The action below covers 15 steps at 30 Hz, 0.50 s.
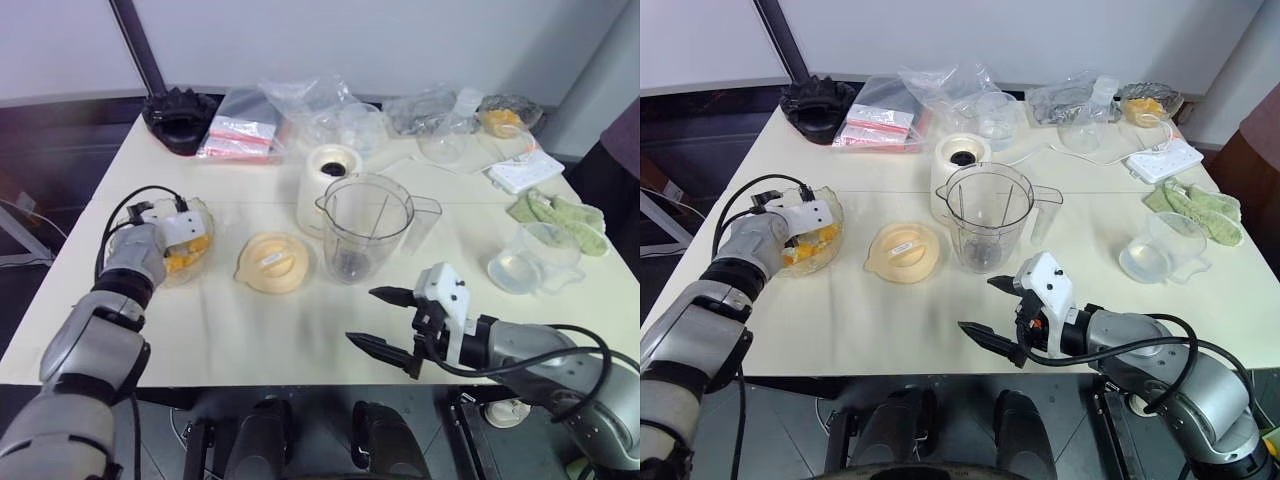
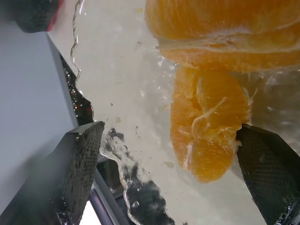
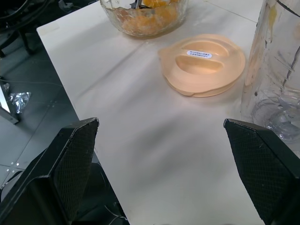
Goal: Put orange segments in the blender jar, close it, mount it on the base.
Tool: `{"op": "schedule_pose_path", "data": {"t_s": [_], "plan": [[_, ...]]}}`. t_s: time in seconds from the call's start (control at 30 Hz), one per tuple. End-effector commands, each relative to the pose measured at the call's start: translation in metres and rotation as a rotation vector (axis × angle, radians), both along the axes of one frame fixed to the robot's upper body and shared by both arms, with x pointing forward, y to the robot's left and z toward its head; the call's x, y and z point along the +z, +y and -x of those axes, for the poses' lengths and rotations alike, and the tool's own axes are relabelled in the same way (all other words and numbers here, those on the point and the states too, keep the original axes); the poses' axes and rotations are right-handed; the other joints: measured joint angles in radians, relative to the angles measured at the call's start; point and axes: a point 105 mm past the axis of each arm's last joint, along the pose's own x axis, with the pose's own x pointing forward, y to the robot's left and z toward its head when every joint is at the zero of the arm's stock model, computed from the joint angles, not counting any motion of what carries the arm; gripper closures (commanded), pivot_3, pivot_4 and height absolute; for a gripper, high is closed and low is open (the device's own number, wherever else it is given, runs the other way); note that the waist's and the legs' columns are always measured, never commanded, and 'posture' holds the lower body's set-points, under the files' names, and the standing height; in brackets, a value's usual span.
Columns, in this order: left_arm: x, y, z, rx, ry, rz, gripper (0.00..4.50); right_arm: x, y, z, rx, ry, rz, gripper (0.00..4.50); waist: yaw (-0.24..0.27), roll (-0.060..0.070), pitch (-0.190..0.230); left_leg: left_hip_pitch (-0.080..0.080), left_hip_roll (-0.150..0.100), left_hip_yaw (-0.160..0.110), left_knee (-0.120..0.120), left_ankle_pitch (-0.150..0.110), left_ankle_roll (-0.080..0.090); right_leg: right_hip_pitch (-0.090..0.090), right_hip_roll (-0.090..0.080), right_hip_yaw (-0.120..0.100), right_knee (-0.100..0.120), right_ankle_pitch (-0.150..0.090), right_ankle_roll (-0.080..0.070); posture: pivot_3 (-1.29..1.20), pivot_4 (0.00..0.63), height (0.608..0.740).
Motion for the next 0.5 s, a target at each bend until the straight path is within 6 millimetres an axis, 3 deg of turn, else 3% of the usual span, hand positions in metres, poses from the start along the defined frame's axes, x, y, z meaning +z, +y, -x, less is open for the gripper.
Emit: {"op": "schedule_pose_path", "data": {"t_s": [0.03,0.13,0.3,0.5], "plan": [[-0.004,0.006,0.003,0.032,0.023,0.034,0.05,0.008,0.005,0.003,0.02,-0.042,-0.014,0.0,0.0,0.0,0.0,0.0,0.0,0.0,0.0,0.0,0.0,0.0,0.0,0.0,0.0,0.0,0.0,0.0,0.15,0.74],[-0.007,0.007,0.004,0.048,0.024,0.042,1.34,0.01,0.005,0.003,0.018,-0.047,-0.013,0.0,0.0,0.0,0.0,0.0,0.0,0.0,0.0,0.0,0.0,0.0,0.0,0.0,0.0,0.0,0.0,0.0,0.15,0.74],[-0.009,0.009,0.003,0.051,0.009,0.024,3.94,0.011,0.004,0.004,0.013,-0.048,-0.014,0.0,0.001,0.0,0.0,0.0,0.0,0.0,0.0,0.0,0.0,0.0,0.0,0.0,0.0,0.0,0.0,0.0,0.15,0.74],[0.004,0.012,0.0,0.041,-0.046,-0.023,3.94,0.01,0.004,0.005,0.015,-0.044,-0.015,0.0,-0.001,-0.003,0.001,0.0,0.0,0.0,0.0,0.0,0.0,0.0,0.001,0.0,0.0,0.0,0.0,0.0,0.15,0.74]]}}
